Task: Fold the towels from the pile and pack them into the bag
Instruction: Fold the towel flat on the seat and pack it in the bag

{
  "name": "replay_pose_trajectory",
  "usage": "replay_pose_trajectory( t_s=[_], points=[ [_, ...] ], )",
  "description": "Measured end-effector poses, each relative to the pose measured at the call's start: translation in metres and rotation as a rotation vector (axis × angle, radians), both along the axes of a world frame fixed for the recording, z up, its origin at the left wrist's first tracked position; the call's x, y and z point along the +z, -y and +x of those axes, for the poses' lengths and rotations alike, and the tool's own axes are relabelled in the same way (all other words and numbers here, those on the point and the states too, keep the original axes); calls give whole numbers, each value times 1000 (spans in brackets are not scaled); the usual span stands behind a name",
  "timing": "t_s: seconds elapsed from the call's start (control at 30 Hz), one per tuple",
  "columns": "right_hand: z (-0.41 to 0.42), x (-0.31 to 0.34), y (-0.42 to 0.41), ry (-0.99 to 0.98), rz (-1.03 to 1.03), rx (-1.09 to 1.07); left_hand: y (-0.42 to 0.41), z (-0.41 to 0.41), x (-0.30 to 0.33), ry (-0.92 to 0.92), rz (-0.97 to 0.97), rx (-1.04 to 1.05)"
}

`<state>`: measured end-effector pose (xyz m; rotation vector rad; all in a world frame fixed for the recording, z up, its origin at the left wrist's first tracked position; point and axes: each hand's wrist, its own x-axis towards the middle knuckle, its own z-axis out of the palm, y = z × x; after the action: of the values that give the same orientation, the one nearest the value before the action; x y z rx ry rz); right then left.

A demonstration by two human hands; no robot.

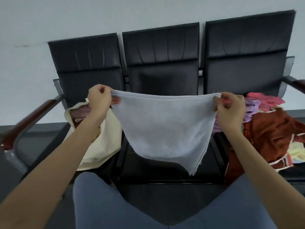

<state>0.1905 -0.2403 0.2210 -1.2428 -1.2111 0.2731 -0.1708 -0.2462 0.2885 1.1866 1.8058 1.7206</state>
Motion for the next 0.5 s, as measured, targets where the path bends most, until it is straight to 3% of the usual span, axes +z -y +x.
replay_pose_trajectory(
  t_s=[0.27,0.5],
  points=[
    [8,-14,-54,22,-317,237,-40,-17,-23,-135,-226,-135],
    [12,-2,-100,124,-203,143,-86,-7,-23,-215,-39,-97]
  ],
)
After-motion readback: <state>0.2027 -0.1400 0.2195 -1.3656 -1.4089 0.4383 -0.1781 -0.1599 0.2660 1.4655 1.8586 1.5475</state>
